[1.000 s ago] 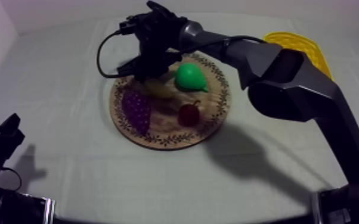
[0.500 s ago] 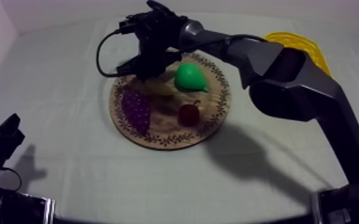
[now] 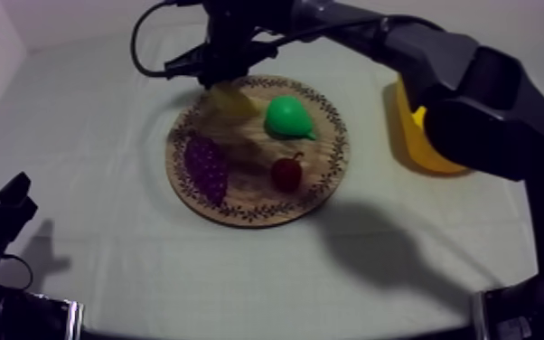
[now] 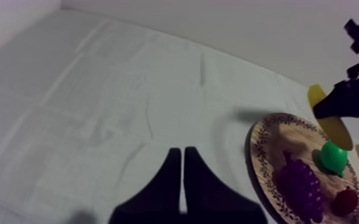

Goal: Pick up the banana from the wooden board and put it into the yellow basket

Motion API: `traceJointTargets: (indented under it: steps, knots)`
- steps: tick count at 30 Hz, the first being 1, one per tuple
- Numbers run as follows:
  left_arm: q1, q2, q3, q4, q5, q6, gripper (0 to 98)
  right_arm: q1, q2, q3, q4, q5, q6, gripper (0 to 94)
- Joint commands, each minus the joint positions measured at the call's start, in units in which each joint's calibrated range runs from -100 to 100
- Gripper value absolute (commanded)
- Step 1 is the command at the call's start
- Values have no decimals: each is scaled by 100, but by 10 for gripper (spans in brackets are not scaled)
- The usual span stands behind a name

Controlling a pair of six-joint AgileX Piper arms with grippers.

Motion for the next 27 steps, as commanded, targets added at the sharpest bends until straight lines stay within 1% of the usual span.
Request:
traceJointTargets:
  steps: [1, 7, 14, 22, 27]
  knots:
    - [0, -3, 3, -2, 0, -1, 1, 51, -672, 525, 101, -91, -38, 23]
    - [0, -3, 3, -2, 0, -1, 1, 382, -2073, 1718, 264, -386, -78, 27]
    - [0, -3, 3, -2, 0, -1, 1, 1064, -3501, 3104, 403, -635, 71, 27]
    - [0, -3, 3, -2, 0, -1, 1, 2040, -3867, 4031, 499, -889, 157, 20]
    - [0, -3, 3, -2, 0, -1, 1, 2318, -3916, 4652, 628, -1039, 61, 17]
